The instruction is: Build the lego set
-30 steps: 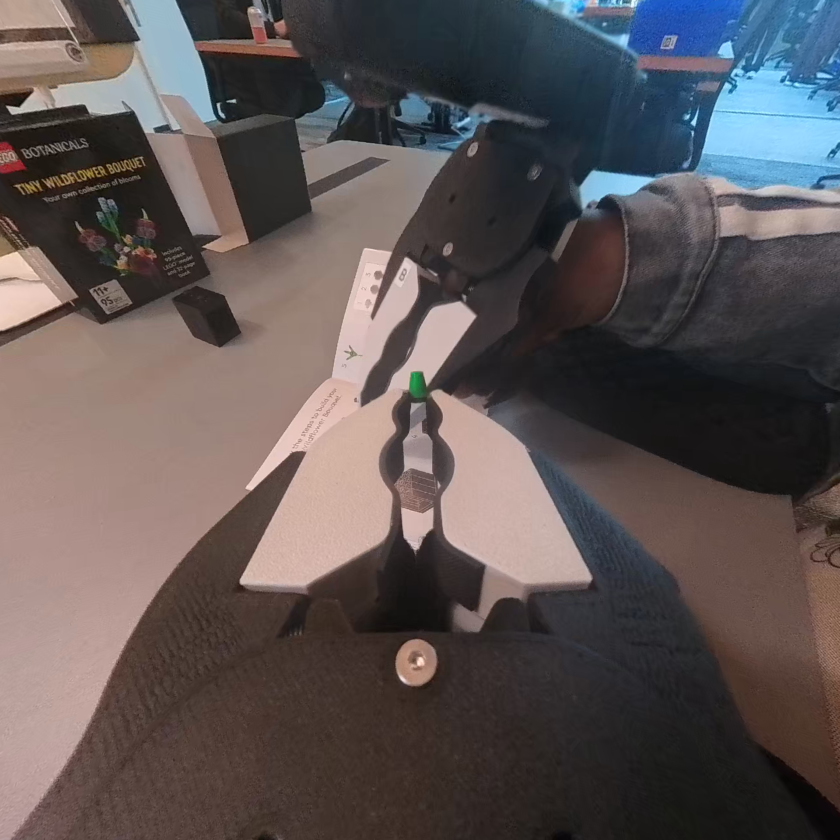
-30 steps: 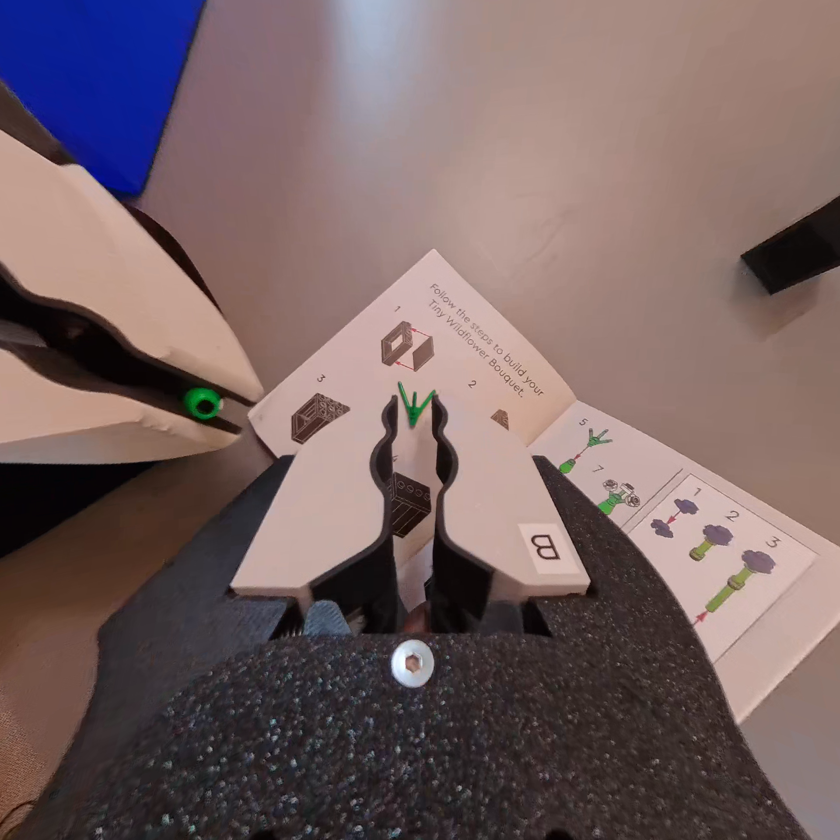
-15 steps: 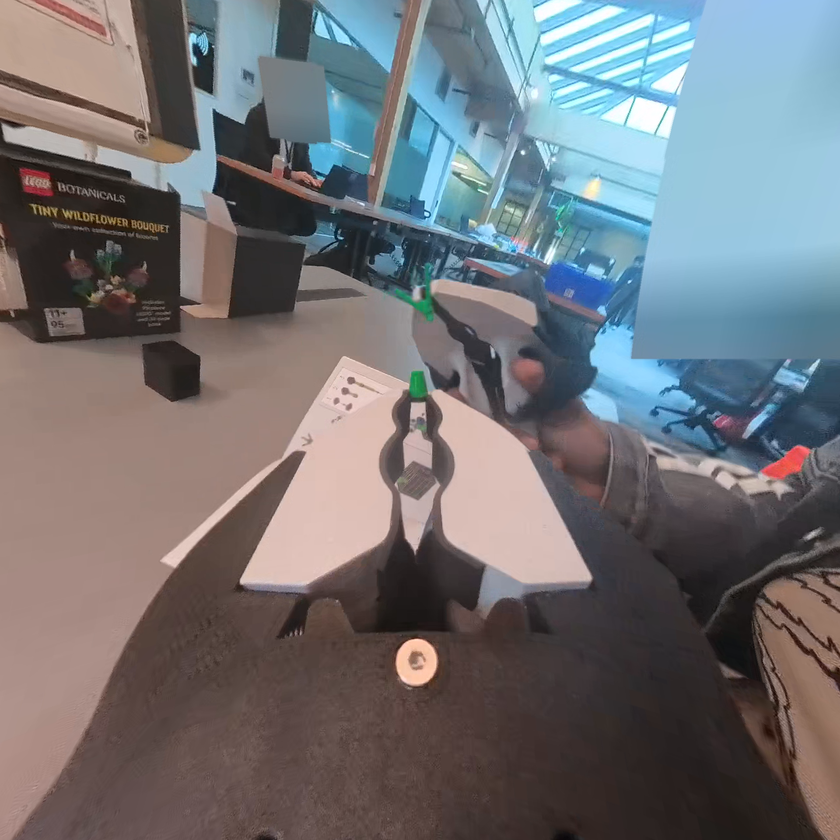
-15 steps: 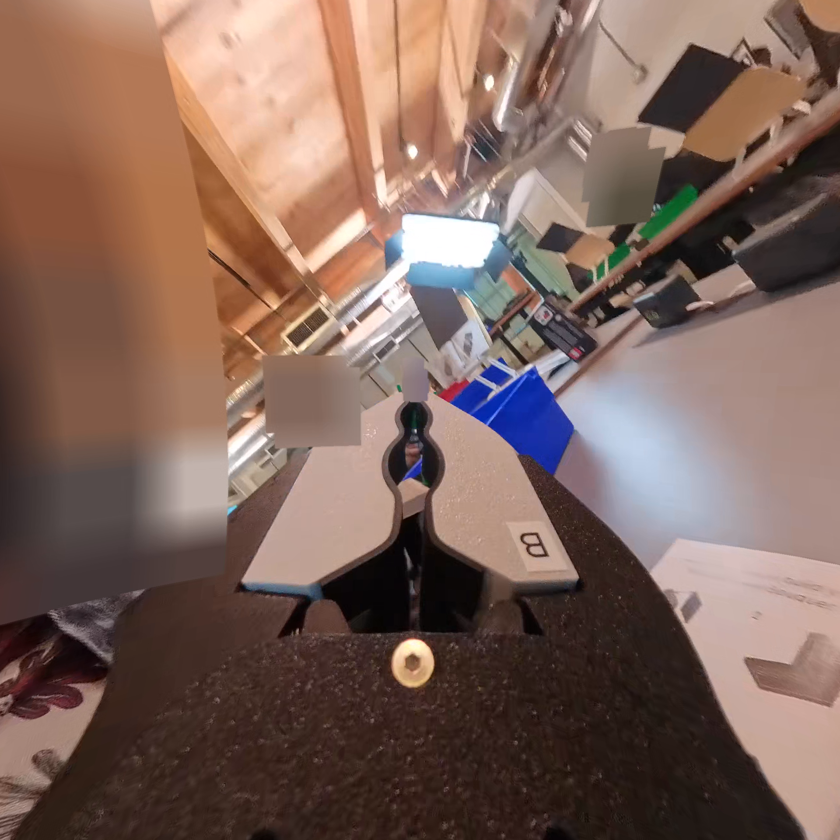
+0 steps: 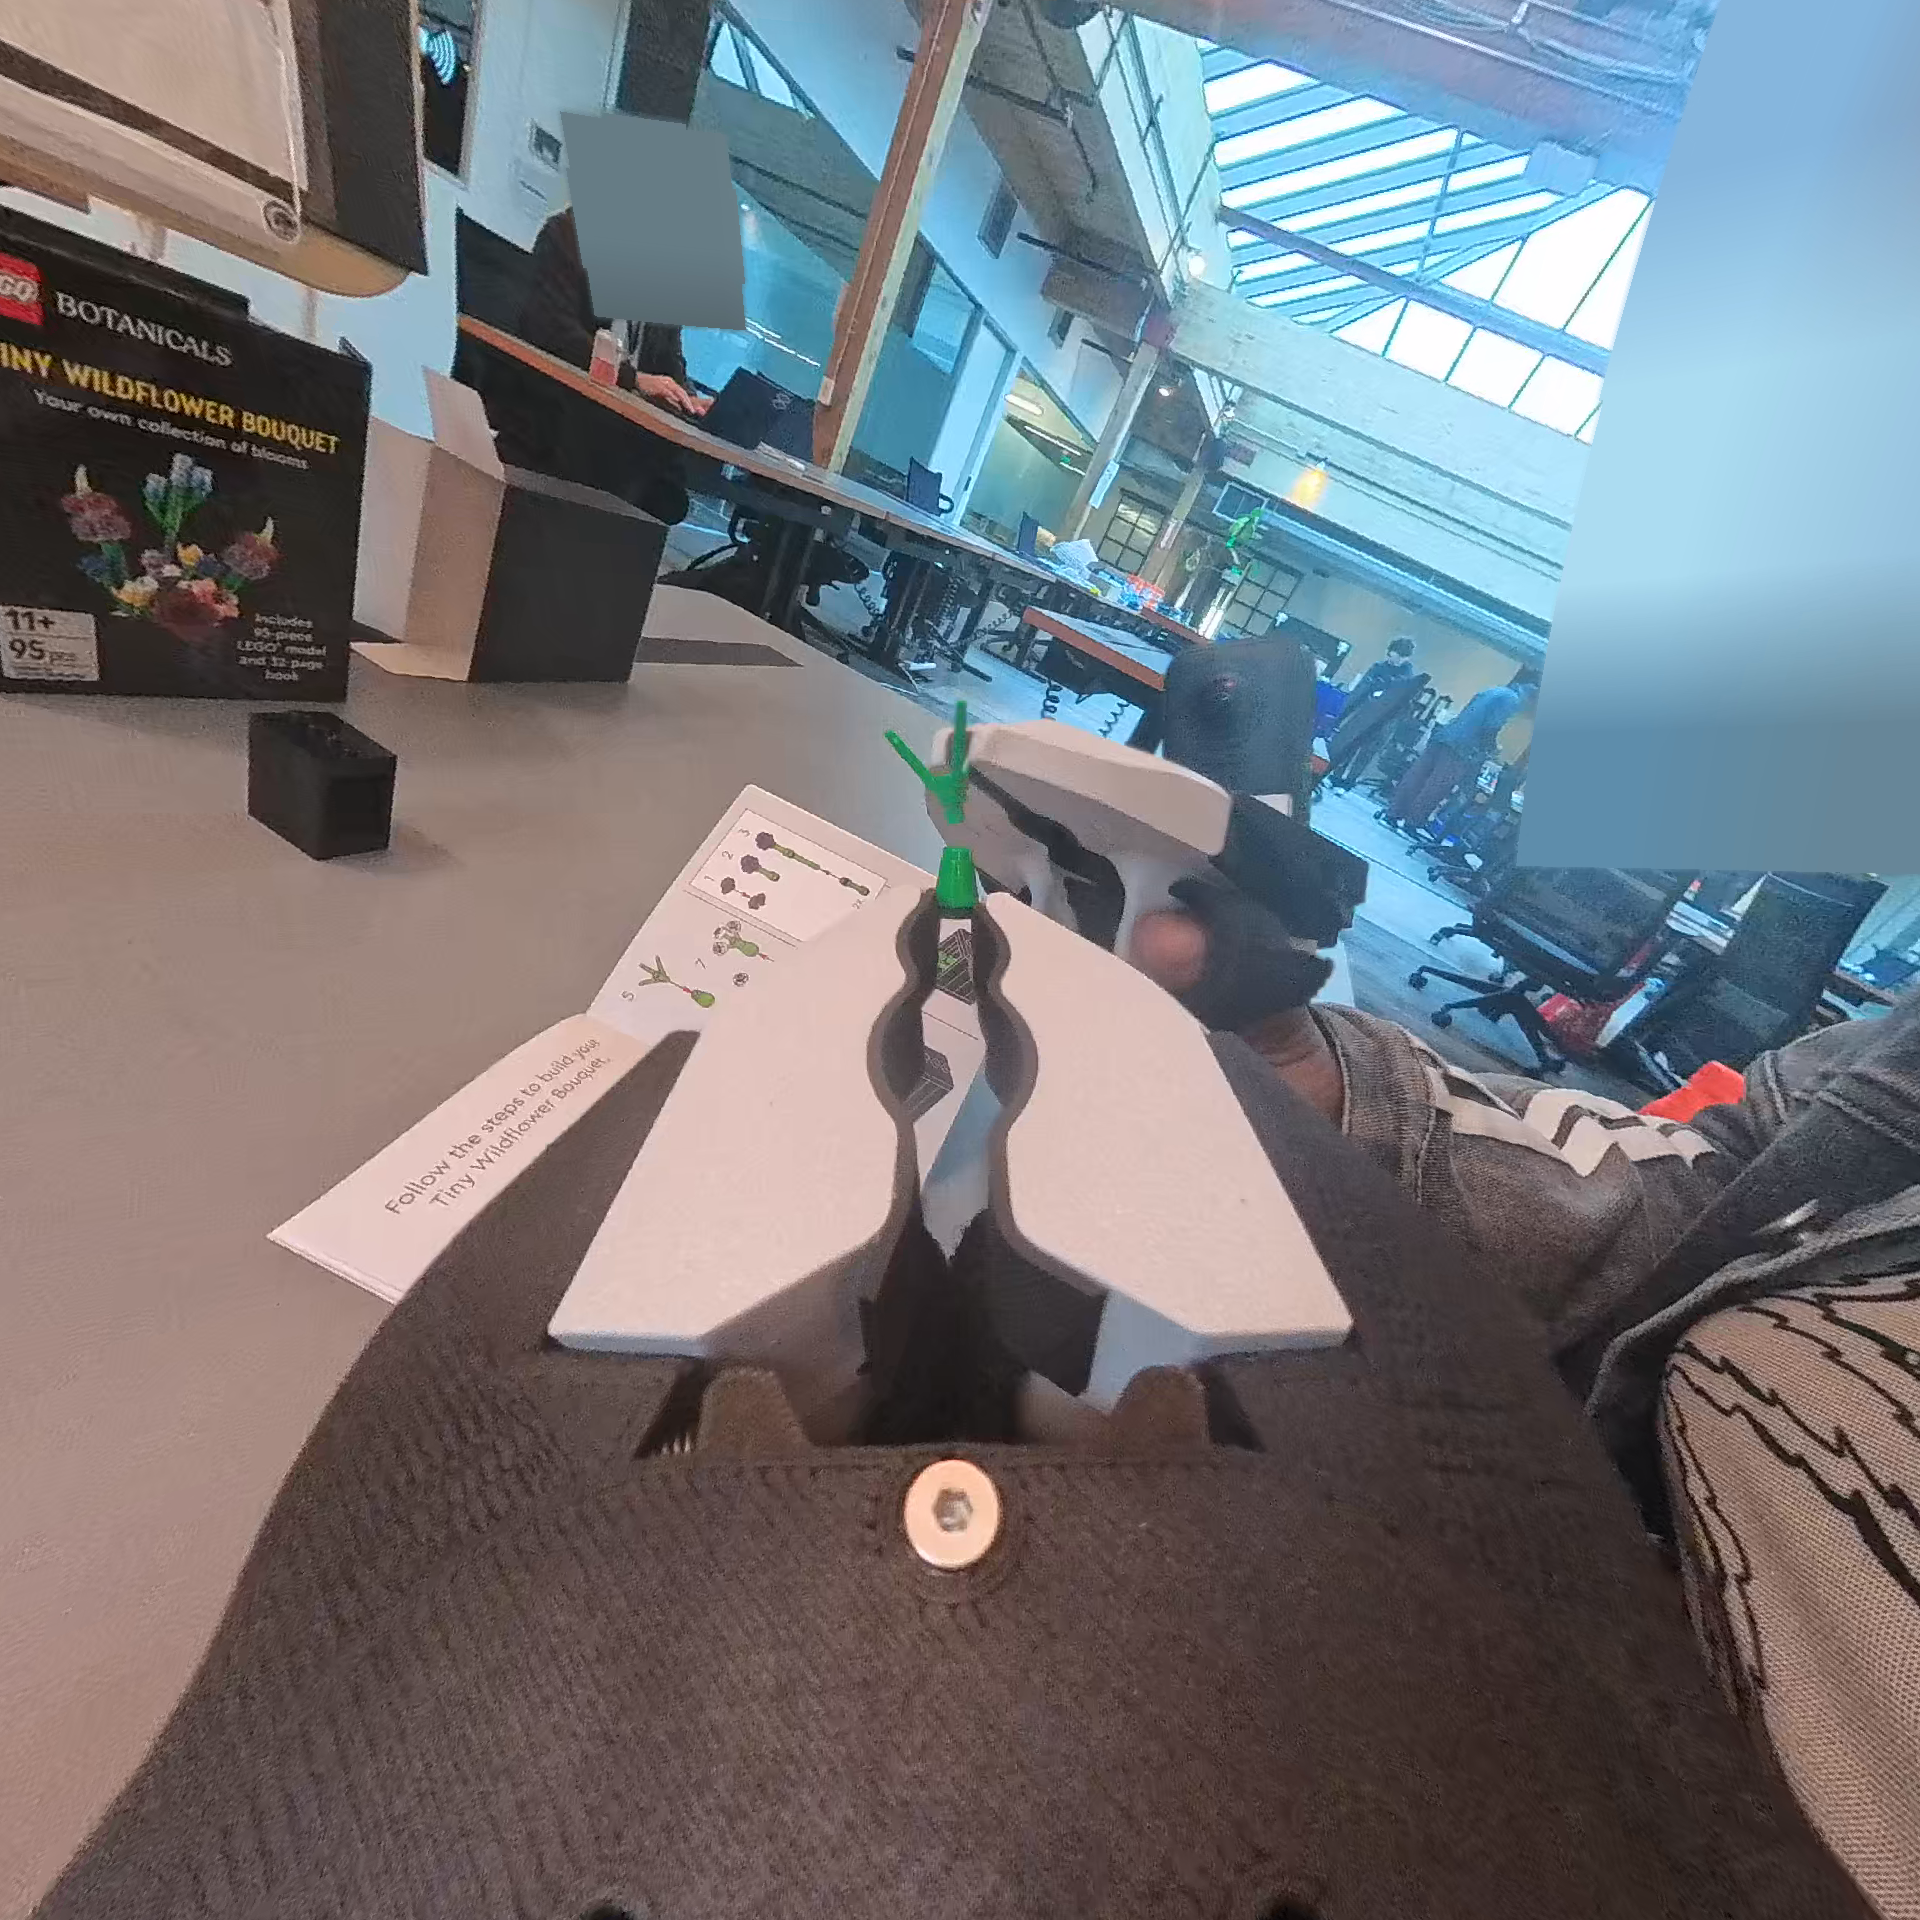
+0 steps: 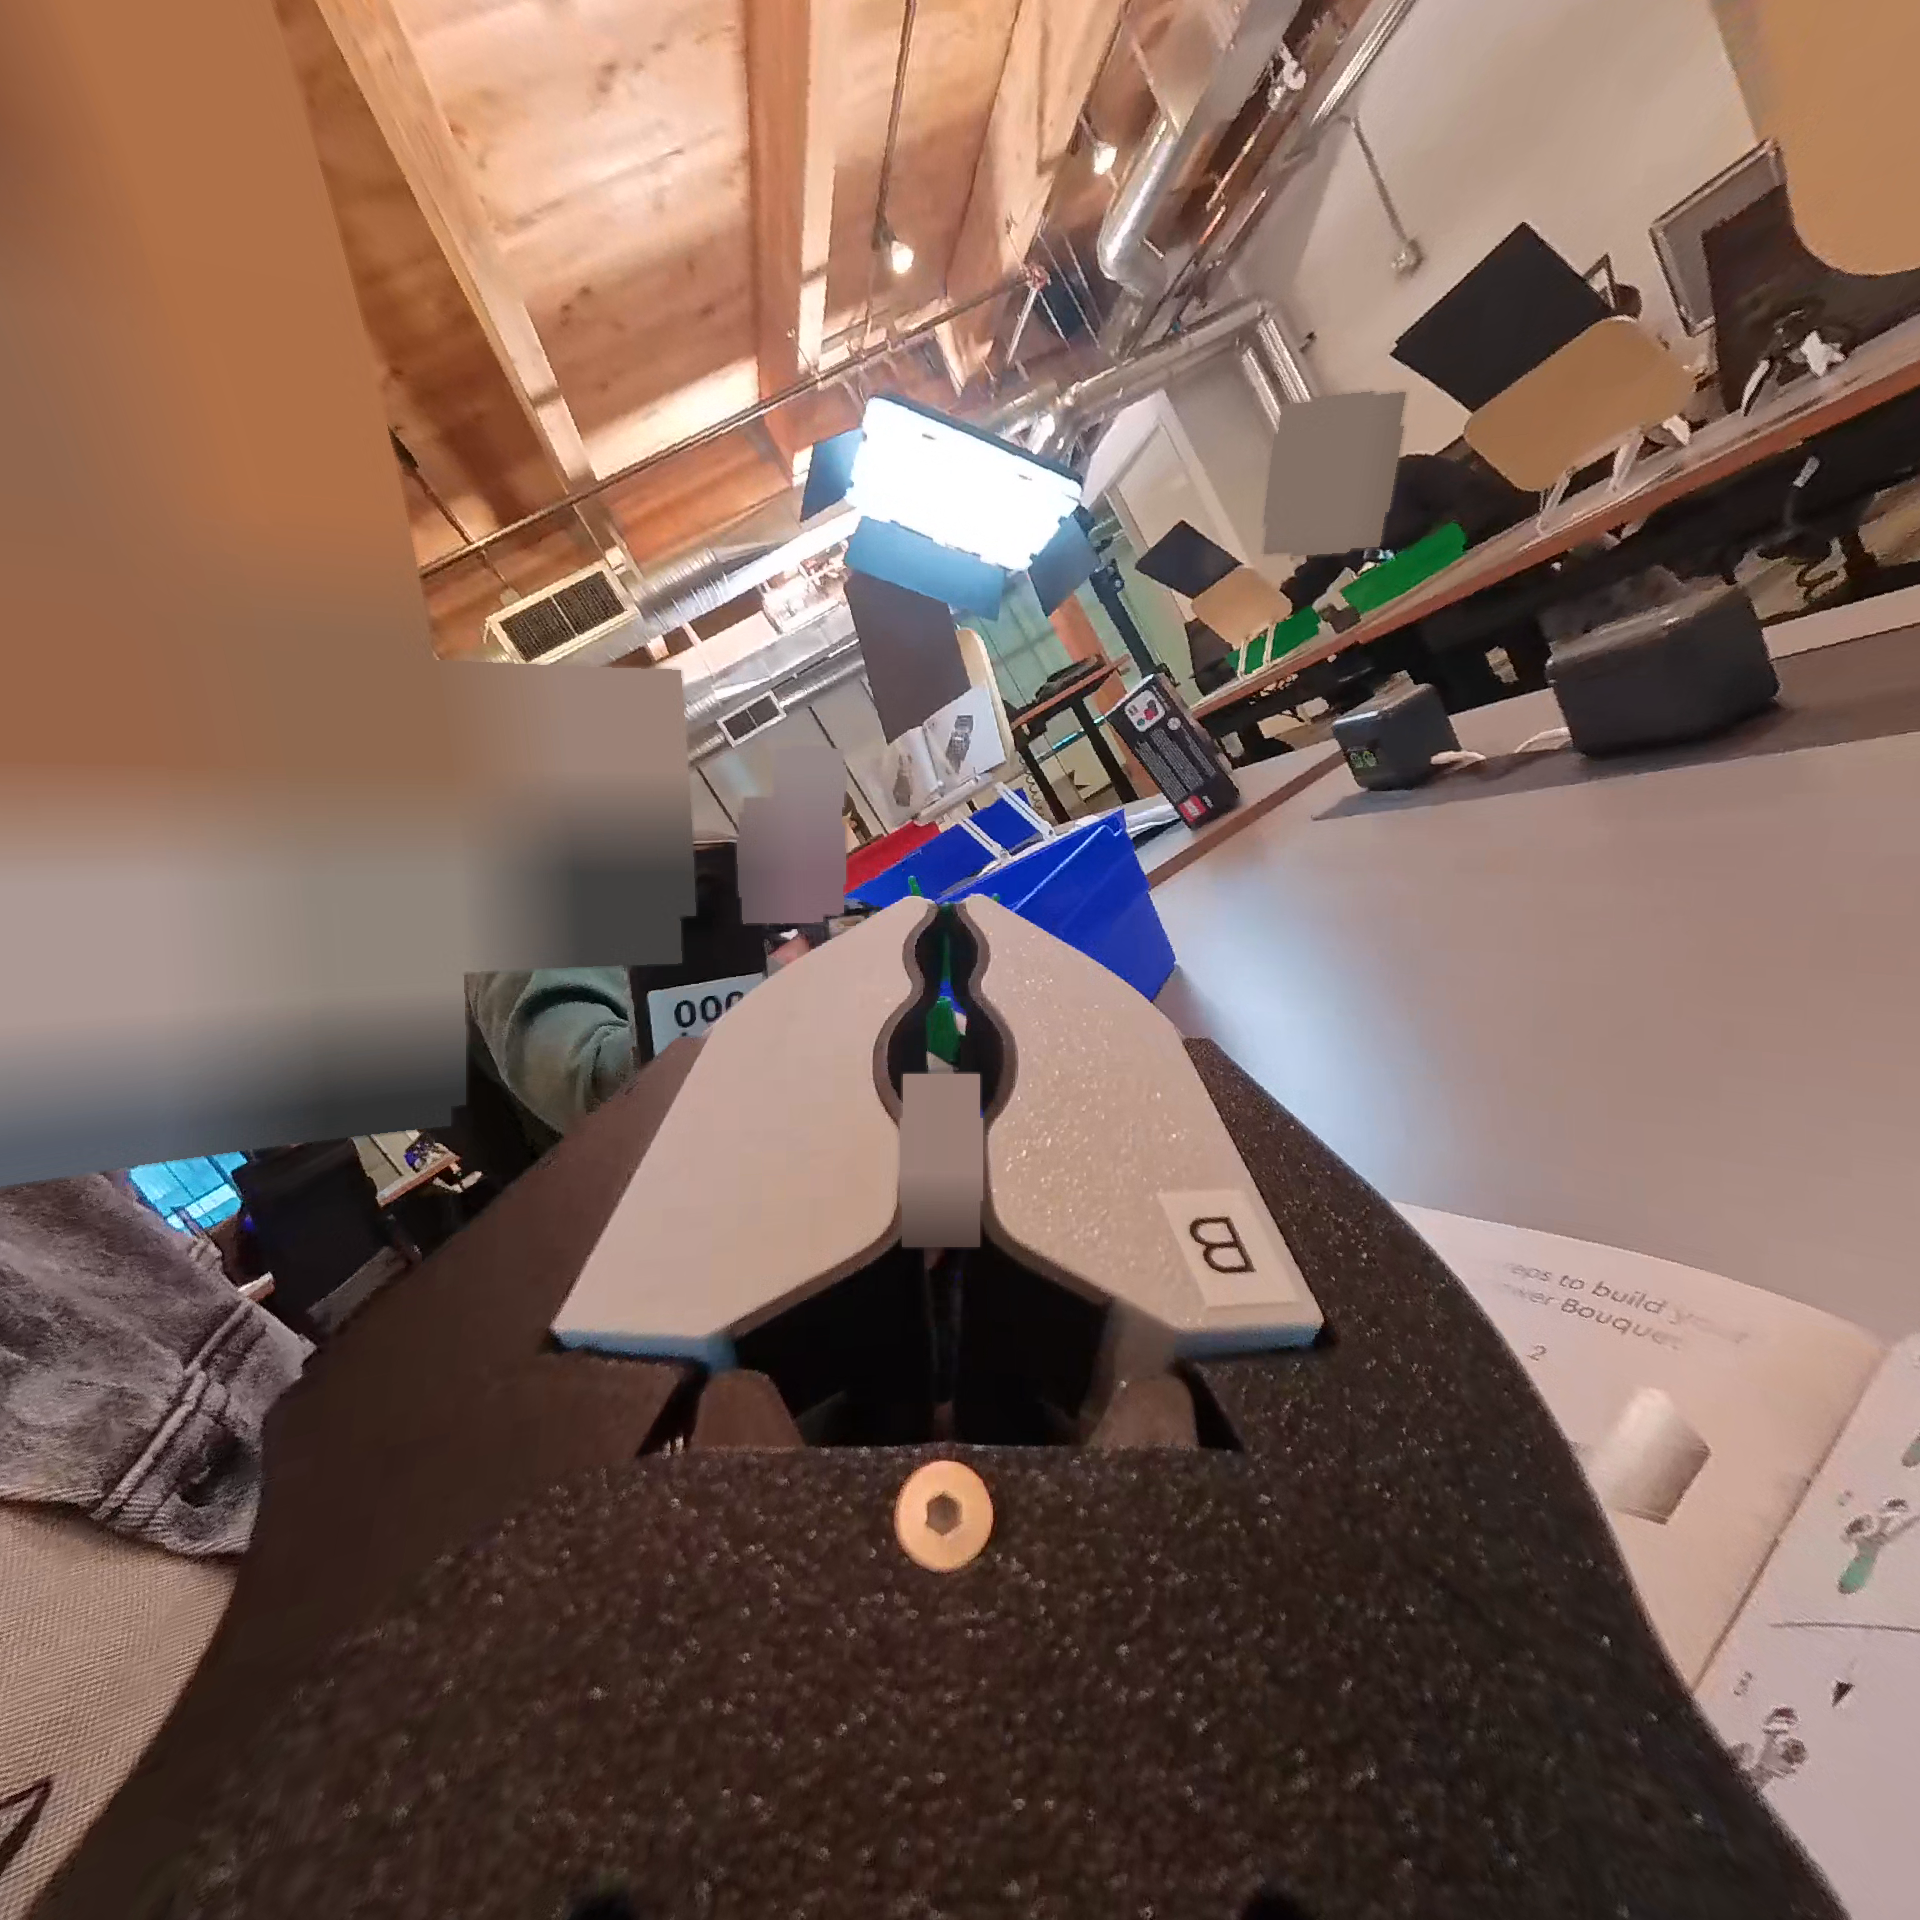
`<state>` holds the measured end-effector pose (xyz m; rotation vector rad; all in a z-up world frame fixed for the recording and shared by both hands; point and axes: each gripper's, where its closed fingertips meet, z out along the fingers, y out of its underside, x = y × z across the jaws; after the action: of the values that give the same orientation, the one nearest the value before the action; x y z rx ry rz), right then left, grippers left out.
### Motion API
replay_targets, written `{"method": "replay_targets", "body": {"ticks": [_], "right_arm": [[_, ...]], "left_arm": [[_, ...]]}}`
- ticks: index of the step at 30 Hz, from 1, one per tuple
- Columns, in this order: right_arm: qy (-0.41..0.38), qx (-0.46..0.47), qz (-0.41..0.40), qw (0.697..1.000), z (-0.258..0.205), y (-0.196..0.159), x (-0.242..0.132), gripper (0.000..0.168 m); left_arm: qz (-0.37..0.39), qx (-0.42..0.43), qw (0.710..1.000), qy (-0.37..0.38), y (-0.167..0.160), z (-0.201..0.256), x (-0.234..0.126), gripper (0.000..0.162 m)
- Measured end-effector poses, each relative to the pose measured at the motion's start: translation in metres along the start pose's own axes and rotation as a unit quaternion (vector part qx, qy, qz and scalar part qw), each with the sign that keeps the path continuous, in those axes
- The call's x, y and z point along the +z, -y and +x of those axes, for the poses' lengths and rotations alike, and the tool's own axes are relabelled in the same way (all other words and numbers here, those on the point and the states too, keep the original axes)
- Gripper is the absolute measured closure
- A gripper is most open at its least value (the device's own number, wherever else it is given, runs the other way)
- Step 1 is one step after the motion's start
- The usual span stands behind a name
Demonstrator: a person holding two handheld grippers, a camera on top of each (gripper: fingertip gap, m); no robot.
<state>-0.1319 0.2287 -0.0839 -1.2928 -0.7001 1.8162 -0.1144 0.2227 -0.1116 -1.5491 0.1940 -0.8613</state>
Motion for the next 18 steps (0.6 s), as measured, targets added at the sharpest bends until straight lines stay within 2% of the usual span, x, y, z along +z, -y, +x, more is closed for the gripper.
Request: {"method": "replay_targets", "body": {"ticks": [1,18], "right_arm": [[0.003,0.002,-0.003,1.0,-0.0012,-0.0014,0.0007,0.168],[-0.005,-0.021,-0.019,1.0,-0.0015,-0.0063,0.0017,0.168]], "left_arm": [[0.0,-0.003,1.0,-0.001,-0.0001,-0.0001,-0.0001,0.155],[0.005,-0.022,1.0,-0.013,0.0007,-0.0005,-0.0025,0.155]]}}
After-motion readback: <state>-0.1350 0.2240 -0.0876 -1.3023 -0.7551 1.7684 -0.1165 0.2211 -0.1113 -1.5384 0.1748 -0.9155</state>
